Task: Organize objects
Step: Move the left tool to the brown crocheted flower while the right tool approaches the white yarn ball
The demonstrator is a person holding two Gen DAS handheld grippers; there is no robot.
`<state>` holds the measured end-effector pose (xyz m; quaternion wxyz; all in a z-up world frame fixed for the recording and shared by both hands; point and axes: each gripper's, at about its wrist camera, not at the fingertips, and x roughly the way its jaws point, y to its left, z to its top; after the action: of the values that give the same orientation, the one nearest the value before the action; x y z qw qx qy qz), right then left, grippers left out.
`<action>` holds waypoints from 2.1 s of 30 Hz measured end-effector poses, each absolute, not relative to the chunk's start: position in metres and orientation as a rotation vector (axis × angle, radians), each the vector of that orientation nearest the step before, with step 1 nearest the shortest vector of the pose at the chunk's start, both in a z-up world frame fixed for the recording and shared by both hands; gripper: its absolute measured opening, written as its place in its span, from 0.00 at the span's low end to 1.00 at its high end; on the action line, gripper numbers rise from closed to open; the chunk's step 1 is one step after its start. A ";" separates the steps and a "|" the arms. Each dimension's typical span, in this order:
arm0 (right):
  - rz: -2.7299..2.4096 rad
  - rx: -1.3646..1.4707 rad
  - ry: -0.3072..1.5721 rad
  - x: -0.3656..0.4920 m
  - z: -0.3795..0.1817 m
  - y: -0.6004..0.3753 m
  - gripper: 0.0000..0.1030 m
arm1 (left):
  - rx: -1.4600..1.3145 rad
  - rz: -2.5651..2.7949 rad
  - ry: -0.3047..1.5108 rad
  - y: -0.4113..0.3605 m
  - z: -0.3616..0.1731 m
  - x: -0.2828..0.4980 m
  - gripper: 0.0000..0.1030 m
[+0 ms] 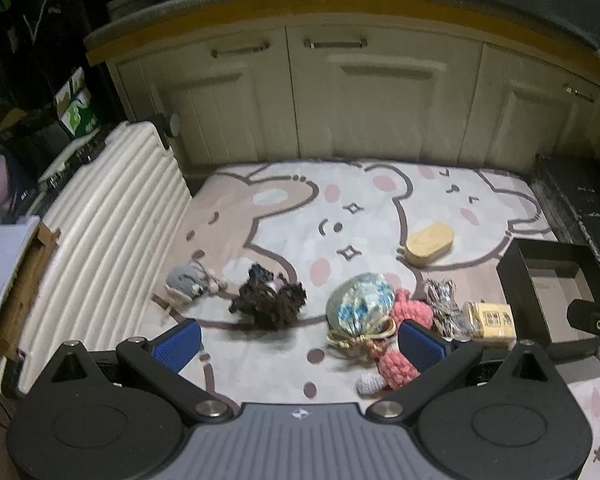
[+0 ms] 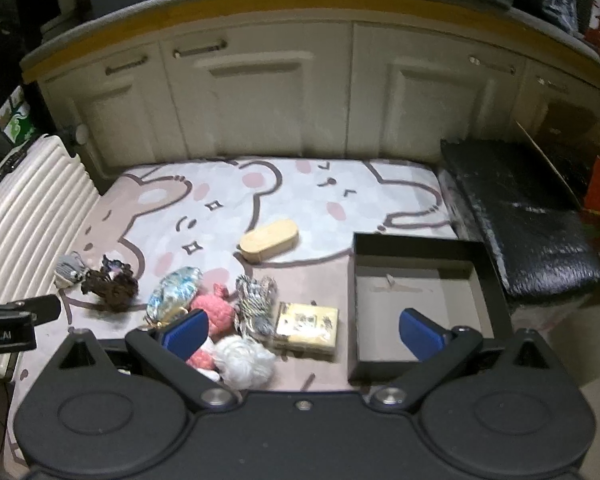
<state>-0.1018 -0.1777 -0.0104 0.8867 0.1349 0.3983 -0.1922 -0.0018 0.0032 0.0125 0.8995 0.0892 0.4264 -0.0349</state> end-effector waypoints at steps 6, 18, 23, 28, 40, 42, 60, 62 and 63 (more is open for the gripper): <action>-0.375 0.295 0.782 -0.087 0.005 -0.184 1.00 | 0.152 -0.082 0.825 0.013 0.032 0.013 1.00; -0.375 0.330 0.724 -0.036 0.012 -0.201 1.00 | 0.103 -0.069 0.735 0.053 0.049 0.059 1.00; -0.352 0.377 0.737 -0.017 -0.007 -0.200 1.00 | 0.126 -0.008 0.700 0.067 0.034 0.076 1.00; -0.358 0.382 0.790 -0.007 -0.040 -0.196 1.00 | 0.124 0.009 0.712 0.075 0.004 0.093 1.00; -0.363 0.663 0.993 -0.010 -0.111 -0.218 0.85 | 0.111 -0.021 0.817 0.069 -0.084 0.128 1.00; -0.377 0.701 1.030 -0.012 -0.121 -0.220 0.85 | 0.111 -0.034 0.814 0.067 -0.098 0.132 1.00; -0.254 0.608 1.233 0.000 -0.156 -0.199 0.70 | 0.016 -0.059 0.988 0.085 -0.166 0.155 1.00; -0.248 0.585 1.250 0.002 -0.159 -0.195 0.71 | -0.018 -0.073 1.047 0.084 -0.167 0.158 1.00; -0.242 0.567 1.257 0.003 -0.160 -0.193 0.71 | -0.024 -0.085 1.065 0.083 -0.167 0.159 1.00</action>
<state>0.0030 -0.1931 -0.1601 0.7648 0.2608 0.5785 -0.1113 0.1590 0.0827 -0.1672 0.8606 -0.0115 0.5075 -0.0406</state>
